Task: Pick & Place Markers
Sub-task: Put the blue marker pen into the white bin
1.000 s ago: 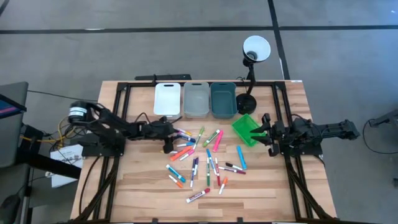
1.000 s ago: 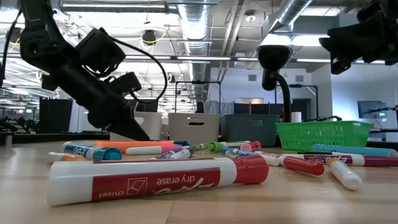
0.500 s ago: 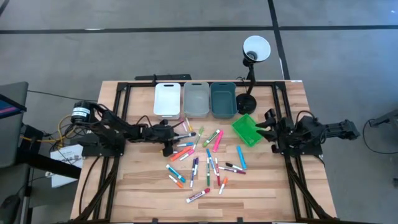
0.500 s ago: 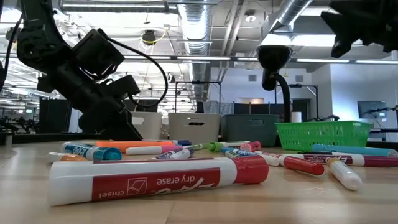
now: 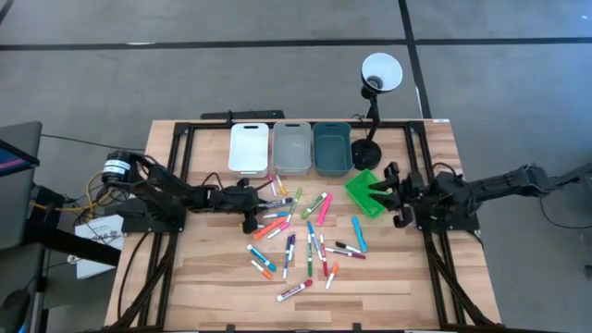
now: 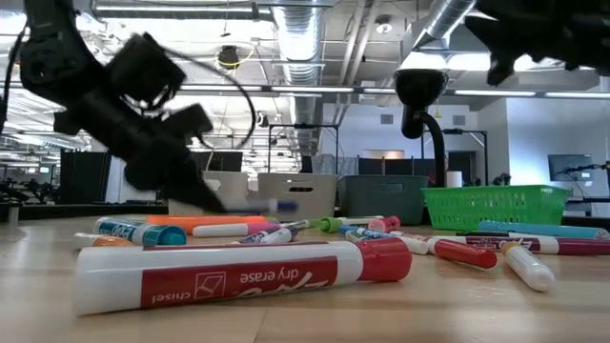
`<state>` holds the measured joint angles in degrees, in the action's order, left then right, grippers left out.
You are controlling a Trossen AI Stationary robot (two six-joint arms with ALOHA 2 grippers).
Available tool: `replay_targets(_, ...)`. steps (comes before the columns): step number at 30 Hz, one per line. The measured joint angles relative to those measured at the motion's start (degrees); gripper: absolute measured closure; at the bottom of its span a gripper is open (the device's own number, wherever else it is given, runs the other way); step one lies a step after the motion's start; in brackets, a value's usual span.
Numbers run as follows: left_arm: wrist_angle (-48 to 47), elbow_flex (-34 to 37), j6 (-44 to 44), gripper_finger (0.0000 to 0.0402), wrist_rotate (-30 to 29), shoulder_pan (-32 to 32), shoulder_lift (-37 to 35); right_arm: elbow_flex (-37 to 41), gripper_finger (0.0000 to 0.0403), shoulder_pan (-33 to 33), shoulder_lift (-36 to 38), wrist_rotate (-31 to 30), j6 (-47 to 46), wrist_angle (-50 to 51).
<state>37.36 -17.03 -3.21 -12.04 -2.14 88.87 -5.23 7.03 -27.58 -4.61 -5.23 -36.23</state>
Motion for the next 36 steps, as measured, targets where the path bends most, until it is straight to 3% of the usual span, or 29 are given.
replay_targets(4,-0.3,-0.09,3.82,0.0332,-6.45,-2.92,-6.96,-5.66,0.0294,0.0,-11.26,-1.17,-0.82,0.16)
replay_targets(10,-8.06,-0.17,4.3,0.0326,-15.96,-3.69,-21.75,-12.81,0.0273,-0.5,-26.61,-4.81,1.52,0.28)
replay_targets(13,-12.23,-0.18,4.29,0.0326,-21.08,-2.07,-28.37,-16.73,0.0248,-1.69,-32.89,-6.86,3.62,0.61)
replay_targets(18,-17.77,-0.18,1.35,0.0324,-22.61,5.51,-34.28,-22.27,0.0213,-3.18,-39.96,-7.38,5.23,0.85)
replay_targets(21,-19.5,-0.16,-3.77,0.0321,-21.91,11.86,-33.61,-24.71,0.0201,-3.75,-42.99,-7.38,5.24,1.37)
replay_targets(26,-19.35,-0.17,-13.07,0.0322,-12.86,21.54,-27.49,-27.4,0.0195,-5.11,-46.36,-7.4,5.24,1.51)
replay_targets(29,-17.96,-0.28,-13.98,0.032,-10.32,26.01,-22.84,-28.27,0.0197,-6.19,-47.4,-7.4,5.24,1.55)
replay_targets(33,-17.37,-2.51,-15.36,0.0318,-3.75,29.61,-18.01,-28.87,0.0202,-7.77,-47.75,-7.38,5.24,1.47)
replay_targets(36,-17.34,-4.49,-15.03,0.0318,-1.94,30.22,-15.14,-28.9,0.0206,-9.17,-47.46,-7.38,5.24,1.66)
